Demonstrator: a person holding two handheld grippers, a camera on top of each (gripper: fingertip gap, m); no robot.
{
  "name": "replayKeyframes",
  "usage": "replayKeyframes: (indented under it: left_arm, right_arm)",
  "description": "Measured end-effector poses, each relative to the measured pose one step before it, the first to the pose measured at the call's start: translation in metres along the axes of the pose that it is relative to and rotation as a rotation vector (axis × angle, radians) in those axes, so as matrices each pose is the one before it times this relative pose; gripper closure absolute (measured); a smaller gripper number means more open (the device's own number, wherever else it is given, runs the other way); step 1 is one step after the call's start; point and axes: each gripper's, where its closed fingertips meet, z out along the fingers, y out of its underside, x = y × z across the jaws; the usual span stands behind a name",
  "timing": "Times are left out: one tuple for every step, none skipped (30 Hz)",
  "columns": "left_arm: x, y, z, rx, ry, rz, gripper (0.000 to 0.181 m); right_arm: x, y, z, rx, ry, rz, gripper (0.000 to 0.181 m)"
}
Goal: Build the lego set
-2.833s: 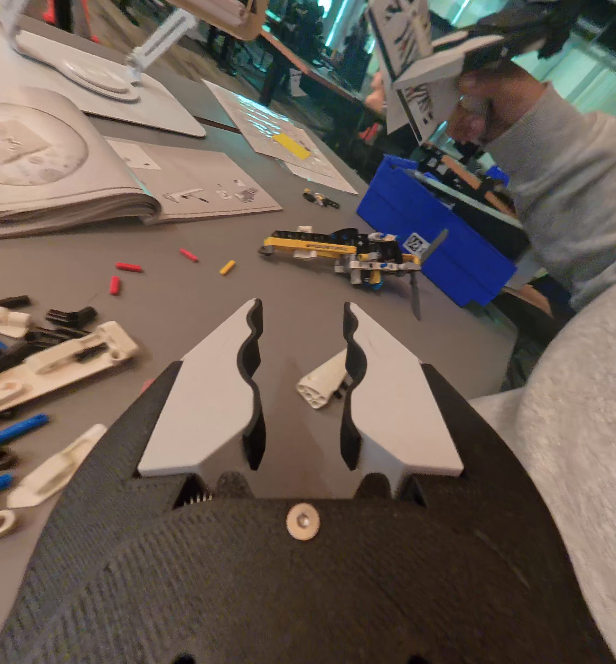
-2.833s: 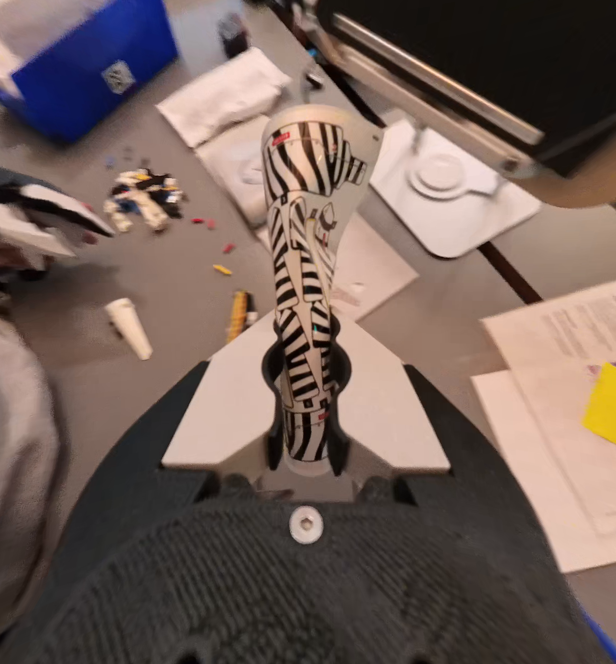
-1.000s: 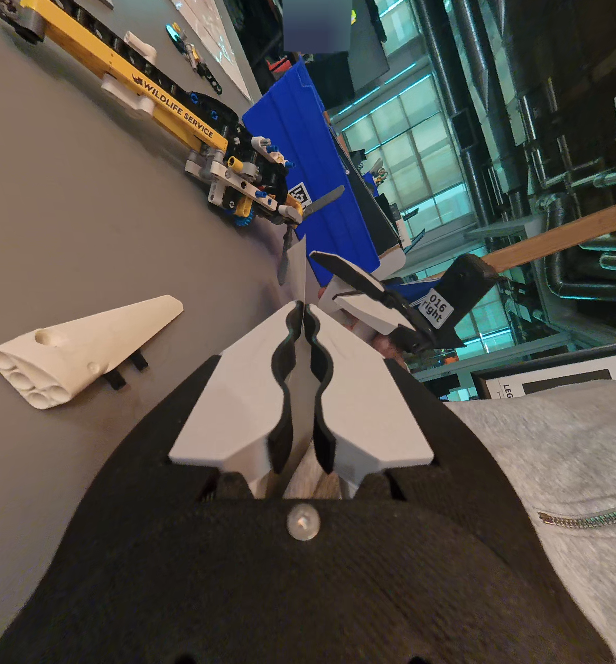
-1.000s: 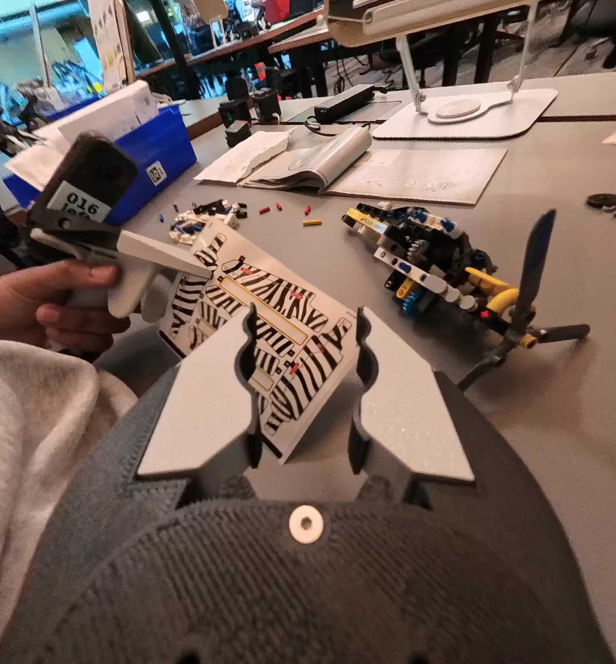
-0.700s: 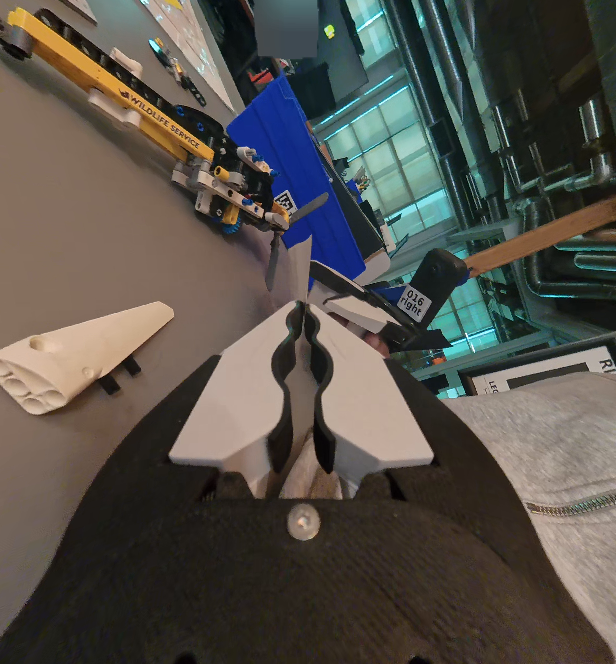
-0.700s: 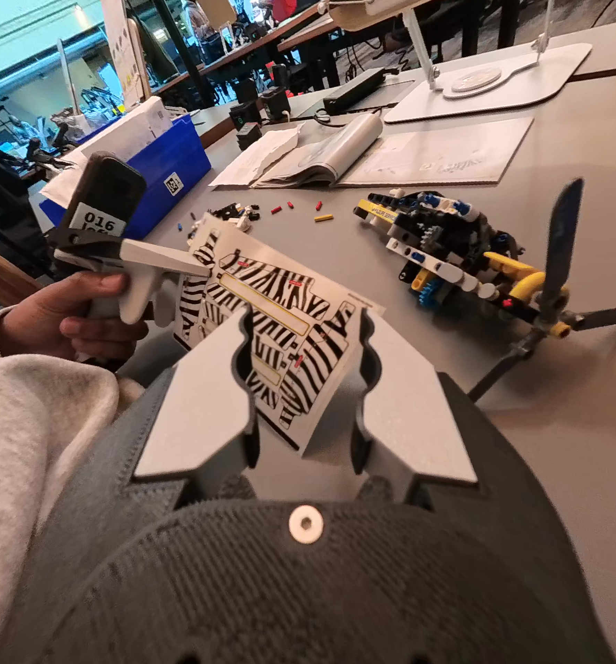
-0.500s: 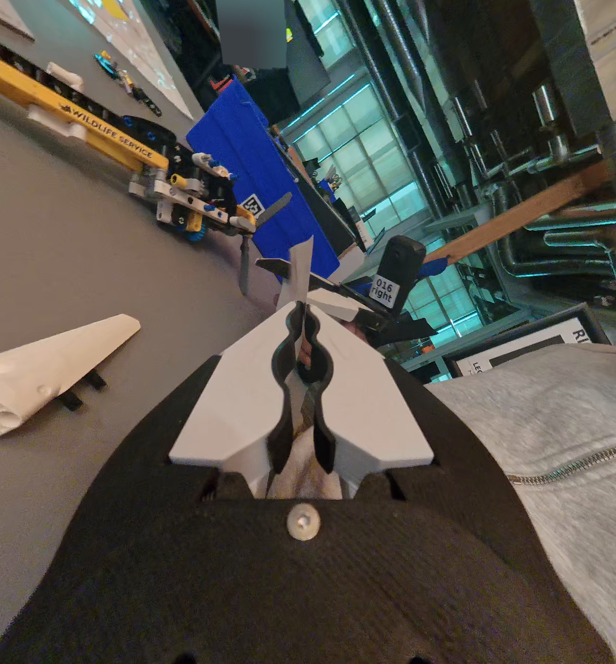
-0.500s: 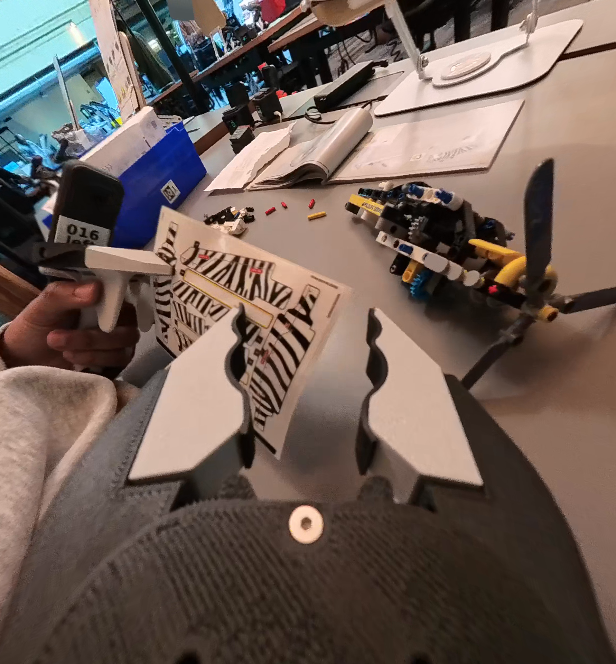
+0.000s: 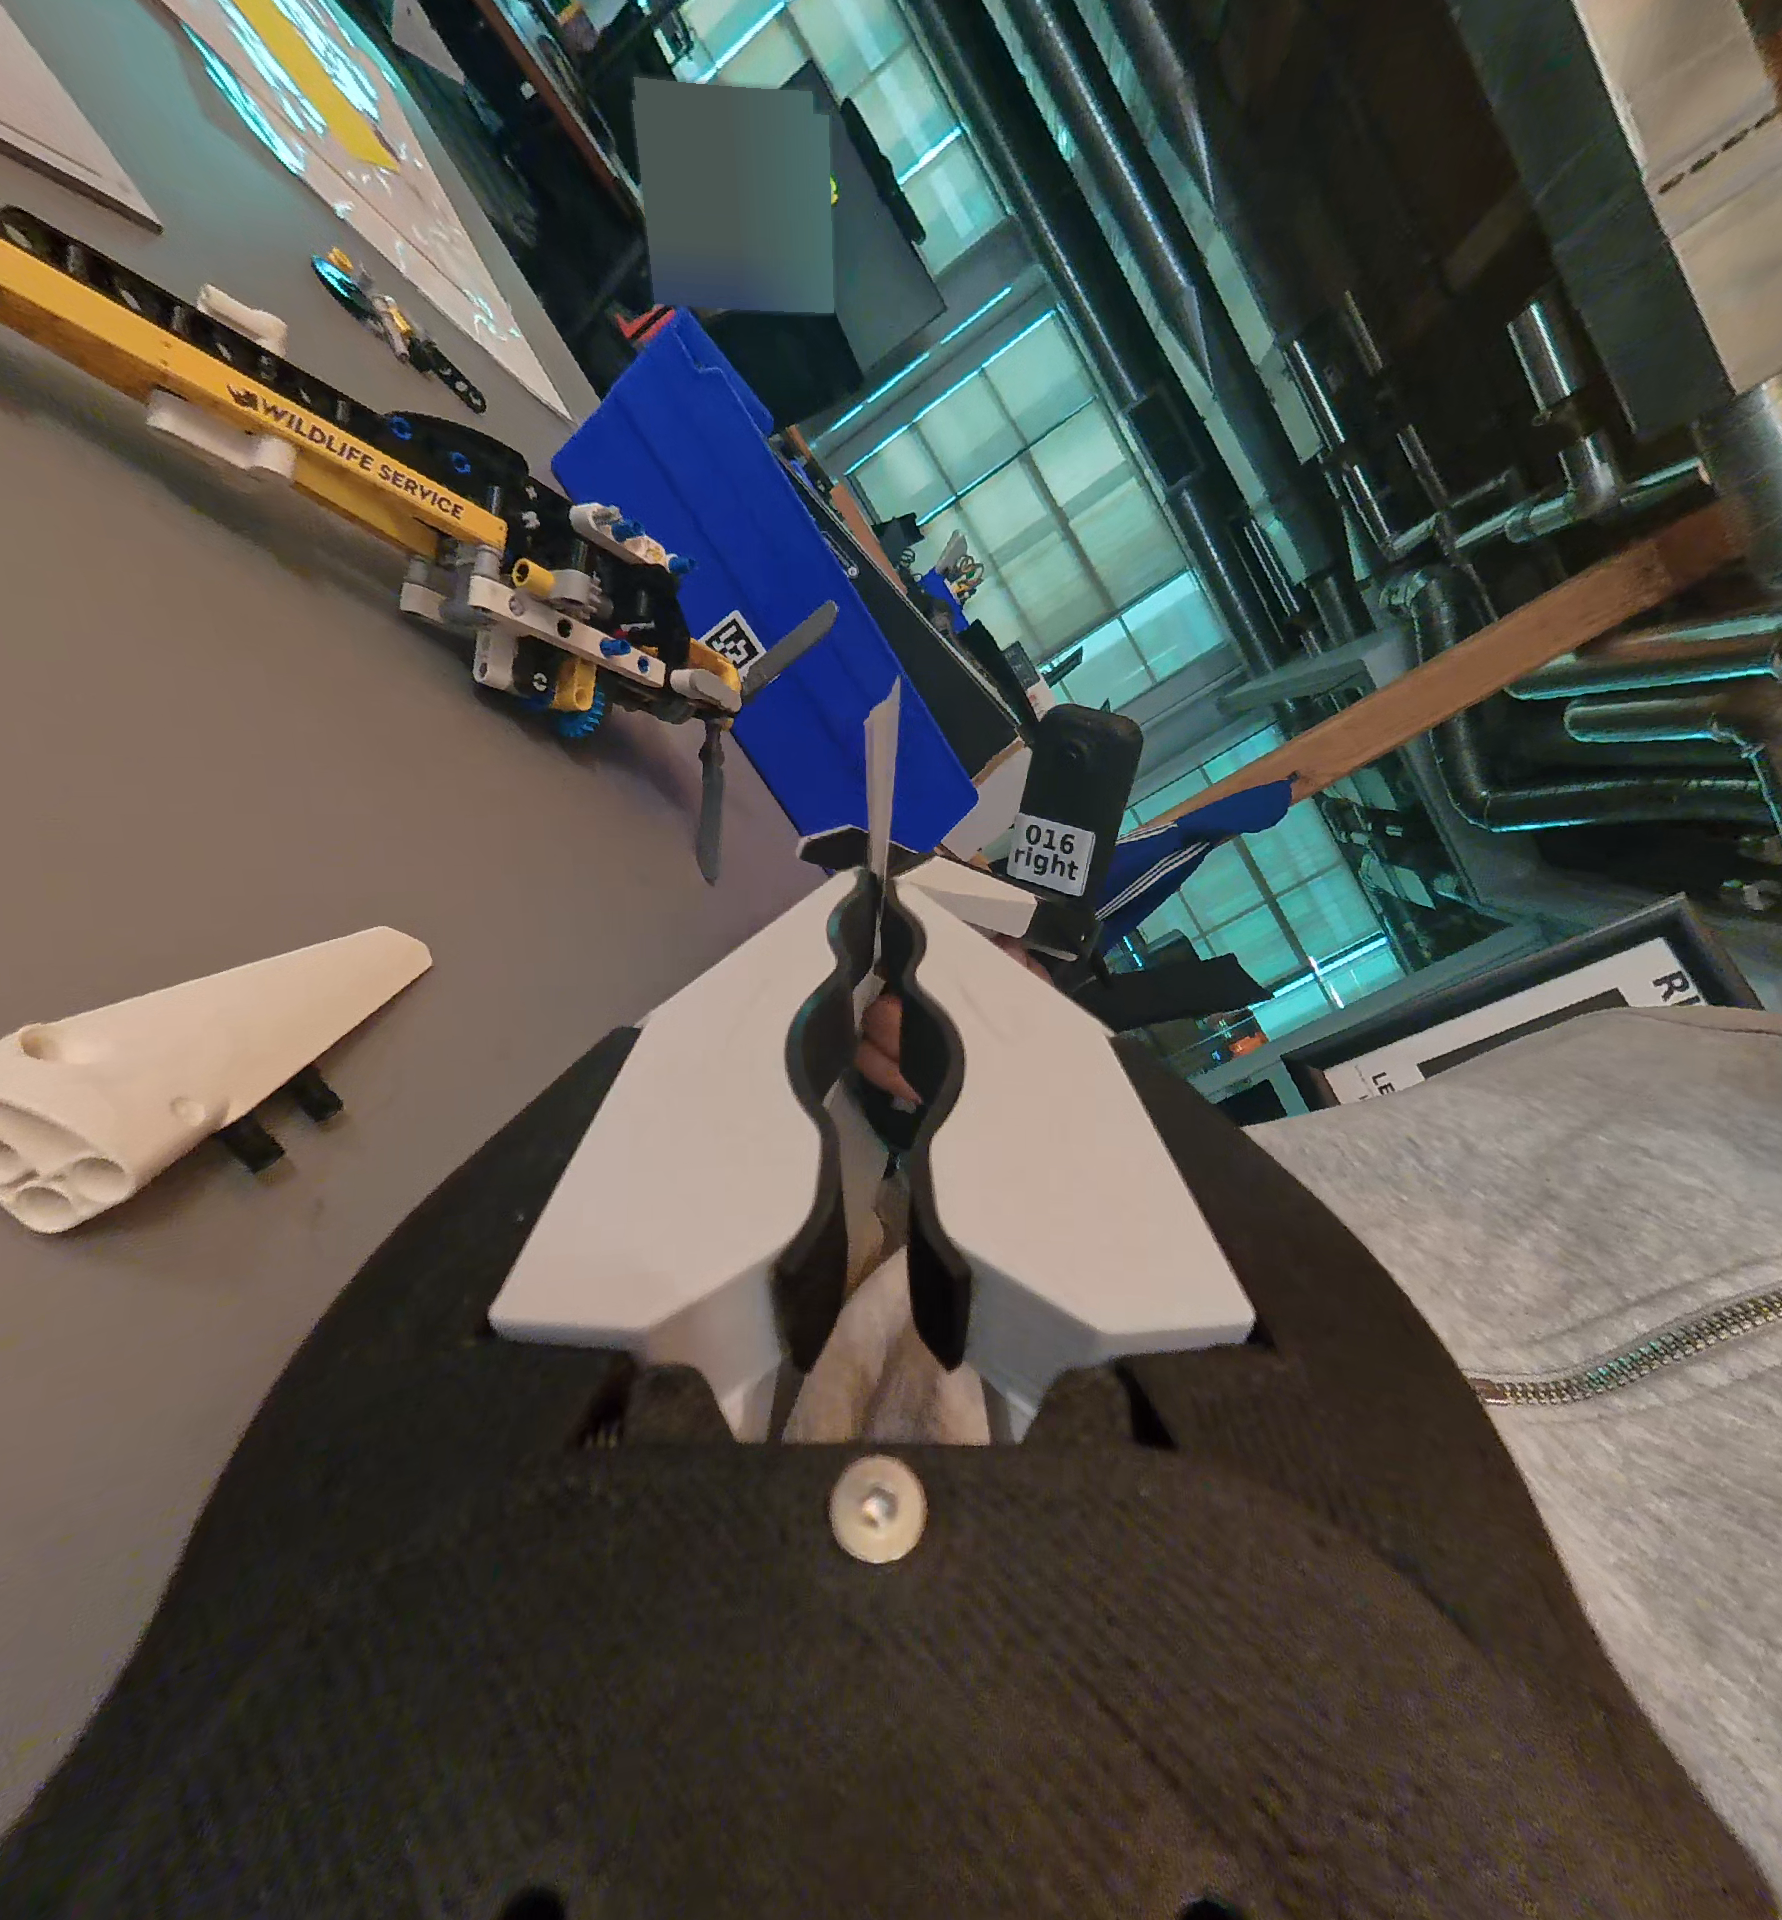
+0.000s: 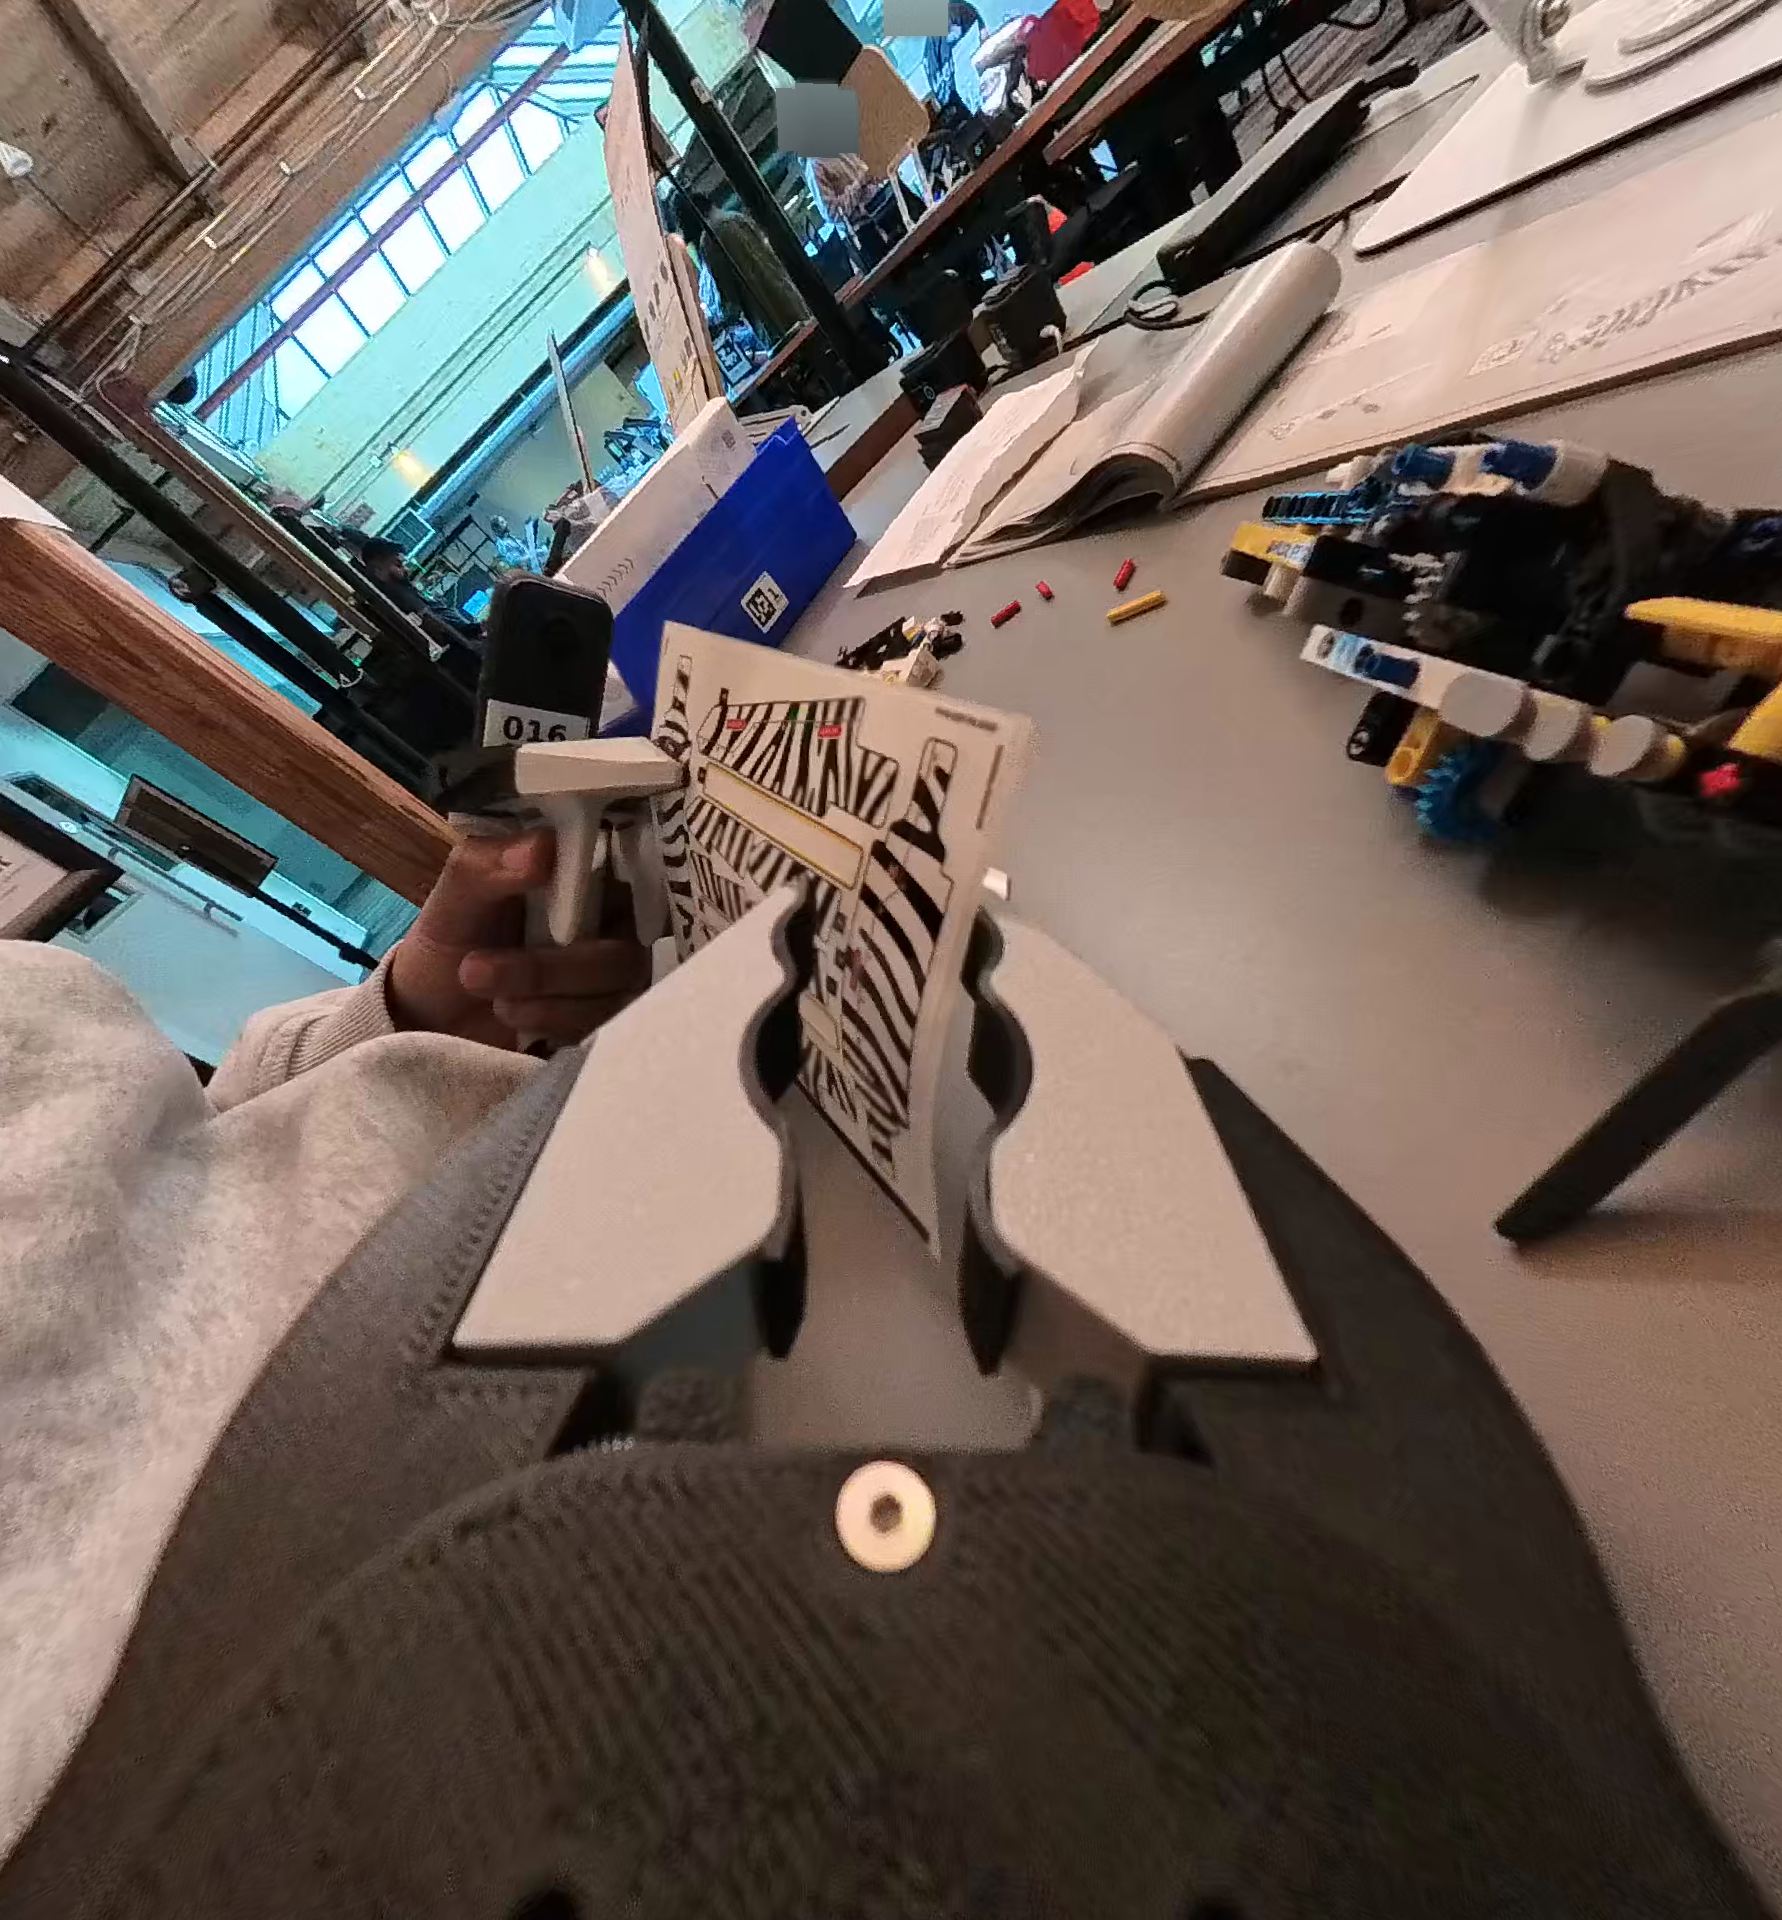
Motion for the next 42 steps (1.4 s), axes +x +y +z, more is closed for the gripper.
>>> replayKeyframes:
  left_arm:
    - [-0.00159,-0.00074,-0.00061,0.0047,-0.0066,-0.0058,0.181]
    - [-0.00213,-0.0011,-0.00074,0.0067,-0.0085,-0.009,0.181]
    - [-0.00125,-0.00113,-0.00092,0.0086,-0.002,-0.0078,0.181]
    - [-0.00028,-0.00114,-0.00086,0.0073,0.0039,-0.0066,0.181]
    - [-0.00038,-0.00079,-0.00067,0.0052,0.001,-0.0054,0.181]
    - [-0.00069,-0.00045,-0.00048,0.0031,-0.0022,-0.0021,0.181]
    - [-0.00019,-0.00039,-0.0002,0.0021,-0.0013,0.0014,0.181]
    - [0.00004,-0.00027,0.00003,0.001,-0.0016,0.0018,0.181]
    - [0.00017,-0.00018,-0.00004,-0.0001,-0.0008,0.0027,0.181]
    - [-0.00005,0.00007,-0.00005,-0.0003,-0.0019,0.0022,0.181]
    - [0.00004,-0.00012,-0.00001,0.0006,-0.0007,0.001,0.181]
    - [0.0002,0.00005,-0.00002,-0.0003,0.0011,-0.0007,0.181]
    - [-0.00004,0.00011,0.00015,-0.0006,0.0008,-0.0012,0.181]
    - [-0.0001,-0.00002,0.00003,0.0005,-0.0003,-0.0003,0.181]
    - [0.00001,0.00007,0.0001,-0.0005,0.0,-0.0004,0.181]
    - [0.00002,0.00004,0.00011,-0.0004,0.0,-0.0005,0.181]
    - [-0.00006,0.0,-0.00003,0.0005,-0.0007,0.0002,0.181]
    - [0.0,-0.00006,0.00001,0.0001,-0.0003,0.0006,0.181]
    - [0.00002,-0.00001,0.0,0.0,0.0,-0.0002,0.181]
    - [0.00003,-0.00002,0.00001,0.0002,0.0,-0.0005,0.181]
    - [-0.00017,-0.00003,-0.00002,0.0001,0.0002,-0.0007,0.181]
    - [-0.00012,0.00002,0.00006,0.0001,0.0,-0.0014,0.181]
    - [-0.00003,0.00002,-0.00008,0.0002,0.0004,-0.0016,0.181]
    - [-0.0001,0.00007,0.00003,-0.0002,0.0002,-0.0012,0.181]
    - [-0.00024,0.00031,0.00015,-0.0008,-0.0006,-0.0012,0.181]
    - [0.0,0.00027,0.00013,-0.0012,0.0002,-0.0006,0.181]
    - [0.00046,0.00057,0.00025,-0.0014,0.0021,0.0037,0.181]
    - [0.00056,0.00062,0.00027,-0.002,0.0003,0.0068,0.181]
    - [0.00033,0.00055,0.00032,-0.0024,-0.0015,0.0071,0.181]
    - [0.00069,0.00092,0.00047,-0.0043,0.0005,0.0066,0.181]
    - [0.00089,0.00114,0.00074,-0.0071,0.003,0.0054,0.181]
    - [0.00045,0.00123,0.00076,-0.0075,0.0004,0.0031,0.181]
    - [0.00022,0.00126,0.00074,-0.007,-0.0009,0.0035,0.181]
    - [0.0001,0.0011,0.00071,-0.0063,-0.0013,0.0039,0.181]
    - [-0.00014,0.00095,0.00057,-0.0051,-0.0028,0.0029,0.181]
    - [-0.00032,0.00069,0.00048,-0.0046,-0.0024,0.0015,0.181]
    - [0.00009,0.00065,0.00052,-0.004,0.0005,0.0002,0.181]
    - [-0.00005,0.0005,0.0003,-0.0028,0.0002,-0.0015,0.181]
    - [-0.00017,0.00038,0.00015,-0.0017,-0.0001,-0.0017,0.181]
    - [-0.00034,0.00027,0.00015,-0.0014,-0.0005,-0.0024,0.181]
    - [-0.0003,0.00024,0.00016,-0.0012,-0.0005,-0.0031,0.181]
    - [-0.00029,0.00025,0.00002,-0.0012,-0.0004,-0.0028,0.181]
  right_arm:
    - [0.00104,-0.00074,-0.00053,0.0049,0.0079,-0.0025,0.159]
    - [0.00224,-0.00177,-0.00094,0.0117,0.0149,-0.0018,0.162]
    - [0.0016,-0.00216,-0.00118,0.0142,0.0101,-0.0024,0.165]
    - [0.0004,-0.00187,-0.00124,0.011,0.0004,-0.0026,0.168]
    - [0.00026,-0.00119,-0.0011,0.0065,-0.0013,-0.0014,0.171]
    - [0.00025,-0.0007,-0.00071,0.0036,-0.0003,-0.0006,0.172]
    - [-0.00033,-0.00025,-0.00027,0.0017,-0.0031,0.0,0.173]
    - [-0.00009,0.00007,0.00006,0.0002,-0.0018,0.0006,0.173]
    - [-0.00002,0.00022,0.00024,-0.0009,0.0002,0.0005,0.173]
    - [-0.00005,0.00013,0.00003,-0.0009,-0.0002,0.0,0.173]
    - [-0.00013,-0.00004,0.00002,0.0003,-0.0011,-0.0003,0.174]
    - [-0.00006,-0.00016,-0.00012,0.0011,-0.0006,0.0003,0.174]
    - [0.00007,-0.00008,-0.00002,0.0007,-0.0003,0.0008,0.174]
    - [0.00005,-0.00007,-0.00002,0.0006,-0.0004,0.0007,0.175]
    - [0.00002,-0.00017,-0.00011,0.0011,0.0,0.0003,0.175]
    - [-0.00006,-0.0001,-0.00004,0.0011,-0.0001,-0.0001,0.176]
    - [-0.00015,-0.0001,0.00001,0.0006,-0.0004,-0.0005,0.176]
    - [0.00007,-0.00003,0.00001,0.0002,0.0001,-0.0007,0.177]
    - [-0.00004,-0.00002,0.00007,0.0,0.0005,-0.0007,0.178]
    - [-0.00012,0.00001,0.00006,0.0002,0.0004,-0.001,0.178]
    - [-0.00002,-0.00007,0.0,0.0004,0.0003,-0.001,0.179]
    - [-0.00004,0.00007,0.00007,0.0,0.0002,-0.0004,0.179]
    - [0.00003,-0.00003,0.00011,-0.0002,-0.0002,0.0,0.179]
    - [-0.00008,-0.00003,-0.00008,0.0006,-0.0002,-0.0001,0.179]
    - [0.00002,-0.00032,-0.00009,0.0016,0.0002,-0.0001,0.18]
    - [0.00006,-0.00025,-0.00018,0.0017,0.0,0.0003,0.18]
    - [0.00004,-0.0002,-0.00011,0.002,-0.0007,0.0017,0.18]
    - [-0.00052,-0.00071,-0.00018,0.0057,-0.0054,0.0057,0.18]
    - [-0.00148,-0.00123,-0.00009,0.0101,-0.013,0.0119,0.18]
    - [-0.00186,-0.00127,-0.00009,0.0114,-0.0158,0.0156,0.18]
    - [-0.00143,-0.00119,0.0,0.0098,-0.0134,0.0139,0.18]
    - [-0.00075,-0.00068,-0.00011,0.0064,-0.0082,0.0087,0.18]
    - [0.00009,-0.00036,-0.00022,0.0025,-0.0023,0.0033,0.181]
    - [0.00048,-0.00005,-0.00036,0.0001,0.0017,-0.0004,0.181]
    - [0.00042,-0.00027,-0.00037,0.0001,0.0021,-0.0016,0.181]
    - [0.00015,-0.00031,-0.0003,0.0014,0.0007,-0.0007,0.181]
    - [-0.00012,-0.00036,-0.00024,0.0022,-0.0009,0.0008,0.181]
    - [-0.00025,-0.00024,-0.00016,0.0015,-0.0023,0.0018,0.181]
    - [-0.00024,-0.00004,-0.00002,0.0008,-0.0022,0.0022,0.181]
    - [-0.00006,0.00003,-0.00012,0.0008,-0.0017,0.0018,0.181]
    - [-0.00014,-0.00012,-0.00002,0.0009,-0.0015,0.0011,0.181]
    - [-0.00023,-0.00004,-0.00005,0.0007,-0.0019,0.0007,0.181]
